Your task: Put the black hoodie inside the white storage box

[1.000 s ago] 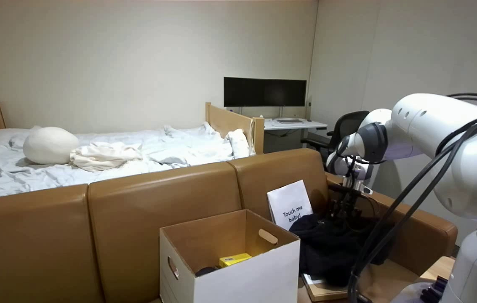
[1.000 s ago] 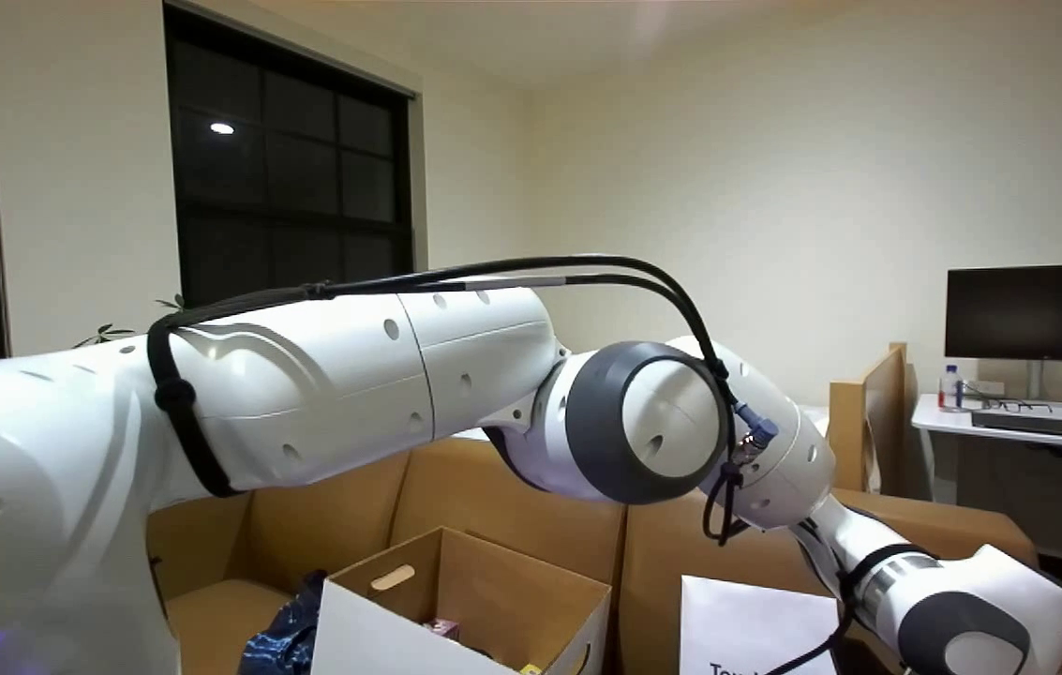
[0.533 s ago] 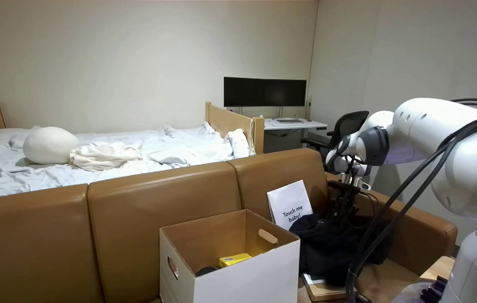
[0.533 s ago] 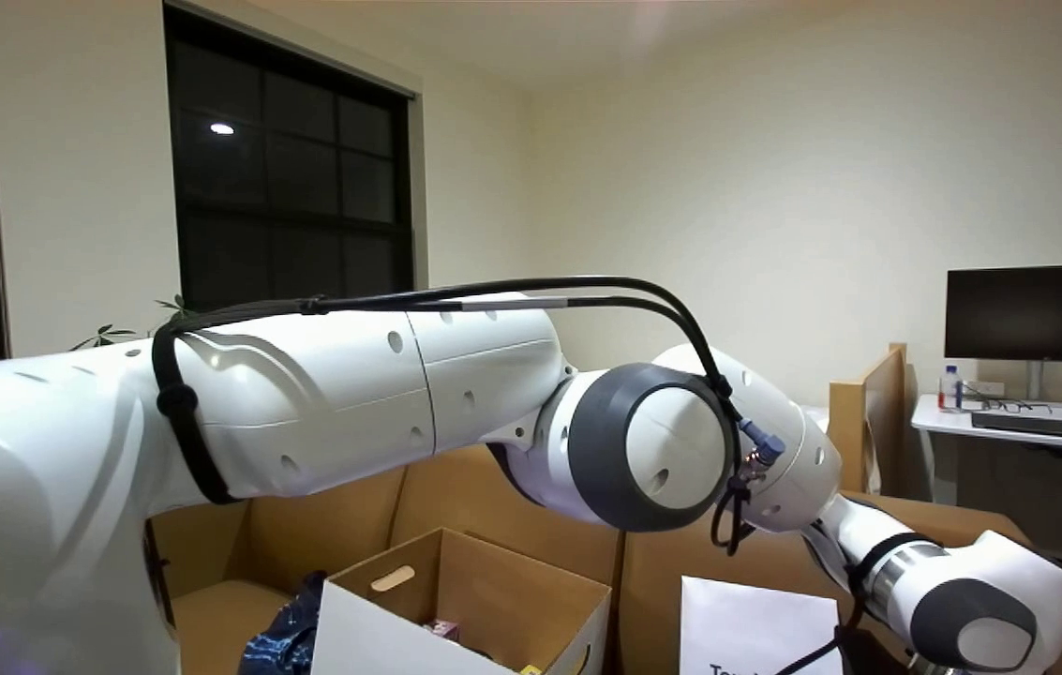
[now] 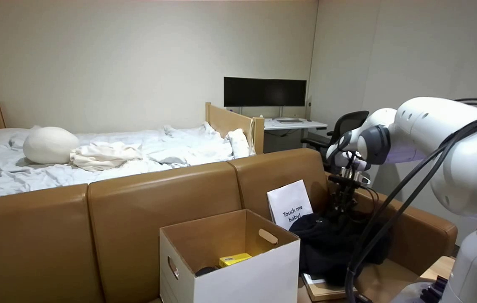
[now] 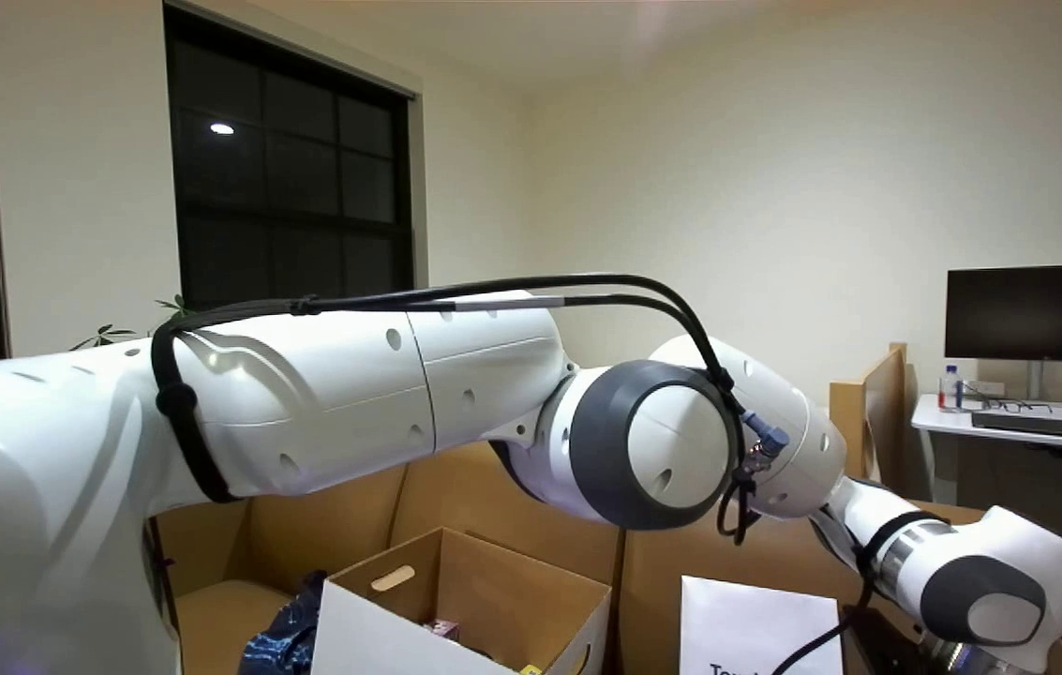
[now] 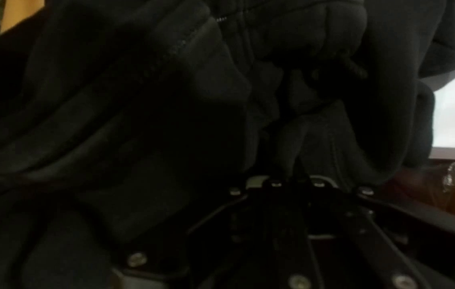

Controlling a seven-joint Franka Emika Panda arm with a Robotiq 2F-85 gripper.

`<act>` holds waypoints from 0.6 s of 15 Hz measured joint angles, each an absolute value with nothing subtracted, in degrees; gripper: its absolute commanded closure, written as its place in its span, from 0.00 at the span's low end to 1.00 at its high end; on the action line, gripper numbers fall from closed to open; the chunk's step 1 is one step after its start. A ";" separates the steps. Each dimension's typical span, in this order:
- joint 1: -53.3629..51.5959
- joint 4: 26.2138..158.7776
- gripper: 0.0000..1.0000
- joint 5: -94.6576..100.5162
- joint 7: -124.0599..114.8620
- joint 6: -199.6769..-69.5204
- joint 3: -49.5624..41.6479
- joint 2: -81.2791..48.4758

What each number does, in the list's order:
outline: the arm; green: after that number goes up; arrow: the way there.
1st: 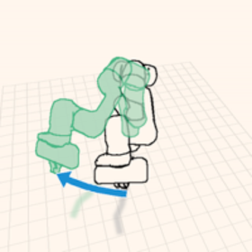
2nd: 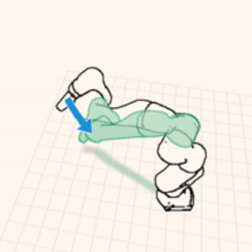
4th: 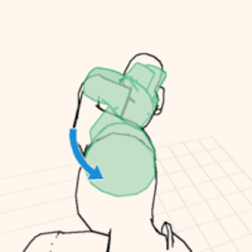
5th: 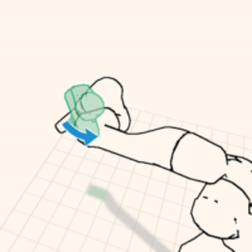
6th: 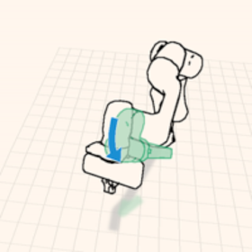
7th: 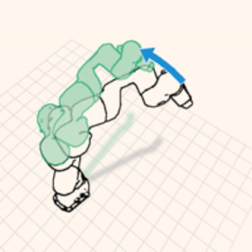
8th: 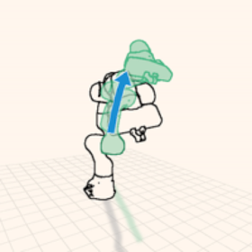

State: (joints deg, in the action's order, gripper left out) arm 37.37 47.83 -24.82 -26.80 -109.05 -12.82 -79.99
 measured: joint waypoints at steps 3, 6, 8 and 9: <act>37.59 51.38 0.94 -24.97 -21.34 -114.18 -12.94 -74.76; 37.37 57.93 0.95 -24.92 -12.67 -120.78 -13.13 -68.11; 36.84 62.44 0.94 -24.63 -7.21 -124.72 -13.69 -64.00; 36.44 64.73 0.94 -24.27 -4.53 -126.25 -14.12 -61.93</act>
